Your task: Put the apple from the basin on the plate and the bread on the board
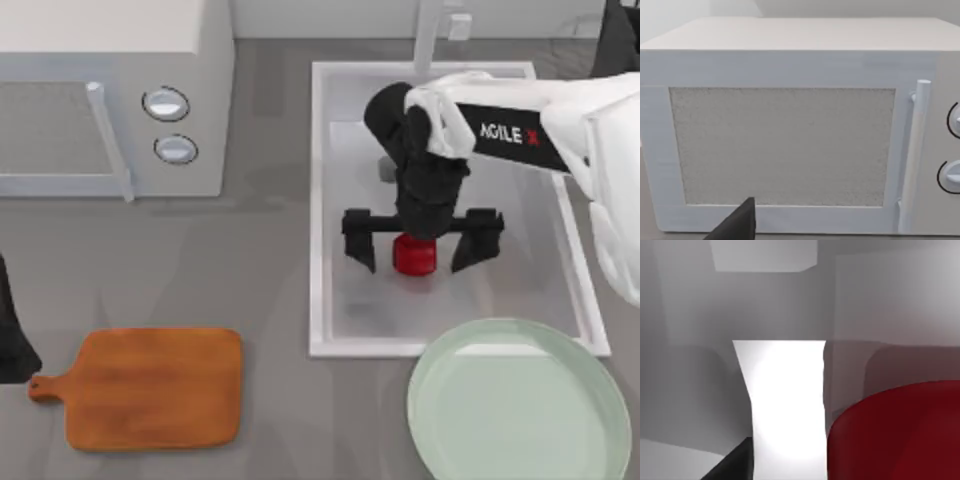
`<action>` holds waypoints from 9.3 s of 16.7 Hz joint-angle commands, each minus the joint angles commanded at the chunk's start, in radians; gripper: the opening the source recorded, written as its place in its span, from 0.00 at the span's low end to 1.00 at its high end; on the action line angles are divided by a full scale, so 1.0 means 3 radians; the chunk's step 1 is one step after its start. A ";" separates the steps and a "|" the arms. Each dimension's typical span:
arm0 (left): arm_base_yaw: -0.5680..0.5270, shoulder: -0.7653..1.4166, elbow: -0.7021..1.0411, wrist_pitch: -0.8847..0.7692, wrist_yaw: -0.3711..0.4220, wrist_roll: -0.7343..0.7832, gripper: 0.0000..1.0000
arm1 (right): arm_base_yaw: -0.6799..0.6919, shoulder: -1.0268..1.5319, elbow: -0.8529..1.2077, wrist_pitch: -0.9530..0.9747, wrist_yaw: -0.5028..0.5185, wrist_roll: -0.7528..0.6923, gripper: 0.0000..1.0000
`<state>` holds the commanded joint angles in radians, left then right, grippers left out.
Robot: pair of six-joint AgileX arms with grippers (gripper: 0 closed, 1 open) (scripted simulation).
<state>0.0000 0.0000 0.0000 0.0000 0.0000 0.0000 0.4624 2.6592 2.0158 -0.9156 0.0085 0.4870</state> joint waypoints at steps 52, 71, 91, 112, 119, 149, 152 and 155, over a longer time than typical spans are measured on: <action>0.0000 0.0000 0.0000 0.0000 0.0000 0.0000 1.00 | 0.0114 -0.1301 -0.0040 -0.0924 0.0049 0.0090 0.00; 0.0000 0.0000 0.0000 0.0000 0.0000 0.0000 1.00 | 0.0551 -0.3554 -0.2658 -0.0921 -0.0026 0.0503 0.00; 0.0000 0.0000 0.0000 0.0000 0.0000 0.0000 1.00 | 0.0561 -0.3605 -0.2724 -0.0921 -0.0028 0.0513 0.98; 0.0000 0.0000 0.0000 0.0000 0.0000 0.0000 1.00 | -0.0231 -0.5654 -0.4226 0.0574 -0.0028 -0.0289 1.00; 0.0000 0.0000 0.0000 0.0000 0.0000 0.0000 1.00 | -0.1065 -0.7895 -0.5843 0.2179 -0.0028 -0.1138 1.00; 0.0433 0.3171 0.2191 -0.1709 0.0039 0.2468 1.00 | -0.1541 -0.8864 -0.6719 0.3052 -0.0028 -0.1623 1.00; 0.0513 0.3763 0.2593 -0.2025 0.0033 0.2932 1.00 | -0.1541 -0.8864 -0.6719 0.3052 -0.0028 -0.1623 1.00; 0.0588 0.4314 0.2977 -0.2339 0.0043 0.3383 1.00 | -0.1541 -0.8864 -0.6719 0.3052 -0.0028 -0.1623 1.00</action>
<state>0.1764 1.2941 0.8932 -0.7017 0.0128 1.0150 0.0000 0.0000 0.0000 0.0000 0.0000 0.0000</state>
